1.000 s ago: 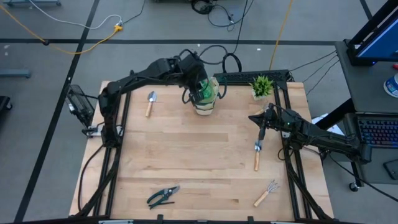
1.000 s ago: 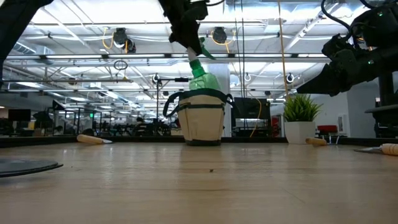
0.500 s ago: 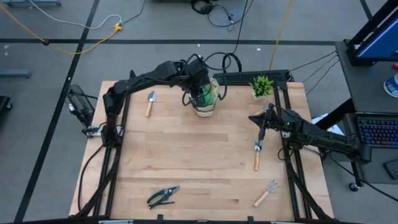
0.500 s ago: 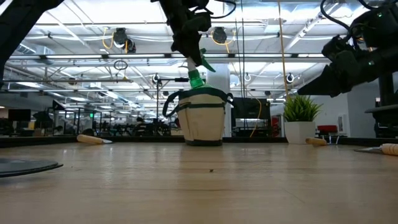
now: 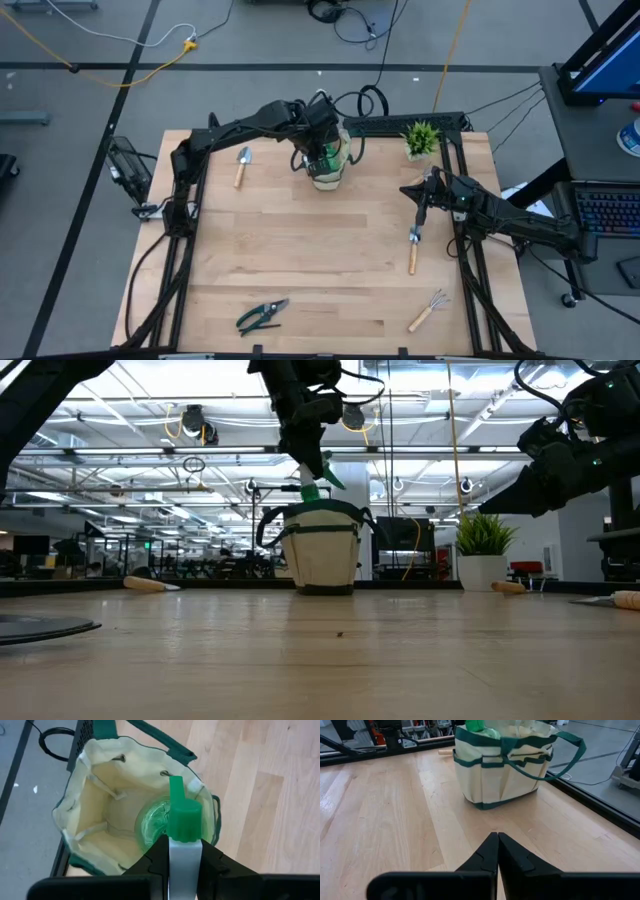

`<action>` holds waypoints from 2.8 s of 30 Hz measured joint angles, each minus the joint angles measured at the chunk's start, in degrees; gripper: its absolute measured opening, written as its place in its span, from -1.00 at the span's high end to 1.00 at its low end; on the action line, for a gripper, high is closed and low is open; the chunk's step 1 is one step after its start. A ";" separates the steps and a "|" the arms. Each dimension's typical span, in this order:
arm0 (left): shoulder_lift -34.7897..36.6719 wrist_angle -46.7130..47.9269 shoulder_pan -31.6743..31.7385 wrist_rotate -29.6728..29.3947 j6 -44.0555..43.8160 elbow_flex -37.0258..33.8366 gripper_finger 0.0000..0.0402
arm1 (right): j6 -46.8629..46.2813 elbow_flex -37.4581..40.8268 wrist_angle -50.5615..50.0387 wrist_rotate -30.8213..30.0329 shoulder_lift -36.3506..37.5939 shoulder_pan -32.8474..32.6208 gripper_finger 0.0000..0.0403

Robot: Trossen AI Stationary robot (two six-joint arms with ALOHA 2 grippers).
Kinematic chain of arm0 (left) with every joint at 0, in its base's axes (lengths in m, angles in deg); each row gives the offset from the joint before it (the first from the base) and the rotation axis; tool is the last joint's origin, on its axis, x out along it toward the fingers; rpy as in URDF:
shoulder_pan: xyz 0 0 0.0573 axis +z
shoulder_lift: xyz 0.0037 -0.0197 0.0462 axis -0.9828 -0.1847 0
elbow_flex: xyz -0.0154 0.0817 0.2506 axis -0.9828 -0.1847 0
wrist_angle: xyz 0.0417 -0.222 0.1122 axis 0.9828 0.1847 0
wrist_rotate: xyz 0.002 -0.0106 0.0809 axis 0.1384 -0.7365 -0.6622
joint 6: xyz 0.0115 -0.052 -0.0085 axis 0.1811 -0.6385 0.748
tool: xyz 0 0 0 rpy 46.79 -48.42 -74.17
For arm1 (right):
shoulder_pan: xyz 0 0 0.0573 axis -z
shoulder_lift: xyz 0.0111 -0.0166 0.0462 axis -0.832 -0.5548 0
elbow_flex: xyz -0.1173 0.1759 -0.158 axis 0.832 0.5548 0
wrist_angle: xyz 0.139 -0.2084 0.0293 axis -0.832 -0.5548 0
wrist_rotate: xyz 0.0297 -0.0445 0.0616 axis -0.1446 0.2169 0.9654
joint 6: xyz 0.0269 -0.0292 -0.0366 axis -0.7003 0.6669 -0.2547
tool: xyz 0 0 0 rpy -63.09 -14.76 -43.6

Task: Pick & Place Garden tools in Gardening bag
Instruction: Put the green spray bottle into the gardening bag

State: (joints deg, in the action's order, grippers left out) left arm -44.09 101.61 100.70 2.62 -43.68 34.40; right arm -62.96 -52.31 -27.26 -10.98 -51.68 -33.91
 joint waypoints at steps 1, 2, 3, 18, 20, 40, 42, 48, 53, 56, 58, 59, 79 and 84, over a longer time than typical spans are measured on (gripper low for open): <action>-0.21 0.05 0.00 0.27 0.03 0.00 0.74 | 0.00 0.00 0.00 0.00 -0.01 0.00 1.00; -0.41 0.44 0.01 0.52 0.10 0.00 0.74 | 0.00 0.00 0.00 0.00 -0.01 0.00 1.00; -0.82 0.68 0.04 0.63 0.21 0.00 0.74 | 0.00 0.00 0.00 0.00 -0.04 0.00 1.00; -2.96 0.29 0.72 2.36 1.78 0.00 0.74 | 0.00 0.00 0.00 0.00 -1.17 0.00 1.00; -2.93 0.19 0.96 2.46 1.85 0.00 0.74 | 0.00 0.00 0.07 0.00 -1.21 0.00 1.00; -6.66 0.26 1.46 5.27 1.85 0.00 0.74 | -0.20 0.00 0.04 0.00 -1.30 0.00 1.00; -6.69 0.29 1.46 5.32 1.86 0.00 0.74 | -0.20 0.00 0.04 -0.02 -1.31 0.00 1.00; -6.69 0.29 1.40 5.40 1.91 0.00 0.74 | -0.20 0.00 0.04 -0.02 -1.32 0.00 1.00; -6.69 0.19 0.89 5.29 1.91 0.00 0.70 | -0.20 0.00 0.04 -0.02 -1.32 0.00 1.00; -6.69 0.14 0.31 4.93 1.93 0.00 0.56 | -0.20 0.00 0.04 -0.02 -1.32 0.00 1.00; -6.69 0.12 0.05 4.51 1.89 0.00 0.49 | -0.20 0.00 0.04 -0.02 -1.31 0.00 1.00; -6.69 0.10 -0.09 4.35 1.87 0.00 0.48 | -0.20 0.00 0.04 -0.02 -1.32 0.00 1.00; -6.72 -0.03 -0.87 2.21 -1.34 0.00 0.44 | -0.20 0.00 0.04 -0.02 -1.31 0.00 1.00; -6.72 -0.04 -0.87 1.61 -1.34 0.00 0.44 | -0.20 0.00 0.04 -0.02 -1.32 0.00 1.00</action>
State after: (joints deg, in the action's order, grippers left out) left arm -50.81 101.56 99.83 4.23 -45.03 34.40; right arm -63.15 -52.31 -27.22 -11.00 -53.00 -33.91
